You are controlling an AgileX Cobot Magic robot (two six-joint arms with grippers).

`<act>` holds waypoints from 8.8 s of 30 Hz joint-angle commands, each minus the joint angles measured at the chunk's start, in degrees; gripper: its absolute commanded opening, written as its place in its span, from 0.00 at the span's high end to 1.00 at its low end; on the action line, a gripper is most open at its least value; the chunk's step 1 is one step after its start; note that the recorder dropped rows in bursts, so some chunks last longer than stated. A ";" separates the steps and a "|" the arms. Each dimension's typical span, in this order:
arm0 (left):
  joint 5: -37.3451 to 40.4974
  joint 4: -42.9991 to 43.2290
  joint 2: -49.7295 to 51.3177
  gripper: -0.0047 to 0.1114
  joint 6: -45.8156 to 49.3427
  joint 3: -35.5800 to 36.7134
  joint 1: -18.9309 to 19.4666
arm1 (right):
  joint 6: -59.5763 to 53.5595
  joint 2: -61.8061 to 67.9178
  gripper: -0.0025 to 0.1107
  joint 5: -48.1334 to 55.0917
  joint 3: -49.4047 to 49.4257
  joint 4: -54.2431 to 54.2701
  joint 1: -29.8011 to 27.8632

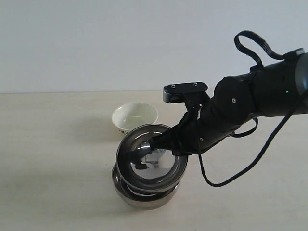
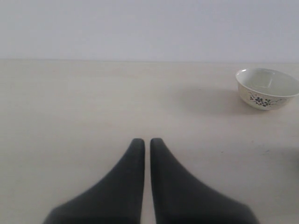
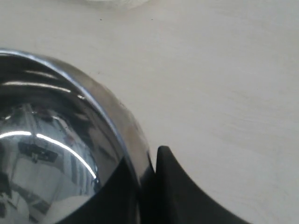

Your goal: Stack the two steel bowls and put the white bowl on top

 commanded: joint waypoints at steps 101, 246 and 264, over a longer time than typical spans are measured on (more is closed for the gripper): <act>-0.43 0.00 -0.18 0.93 -0.27 0.17 -0.29 | -1.50 -3.13 0.98 3.97 0.03 -7.43 -0.09; -0.43 0.00 -0.18 0.93 -0.27 0.17 -0.29 | 1.57 -0.53 0.98 0.72 -1.81 -3.66 2.71; -0.43 0.00 -0.18 0.93 -0.27 0.17 -0.29 | -1.35 -0.59 0.60 2.15 -1.81 -3.66 2.71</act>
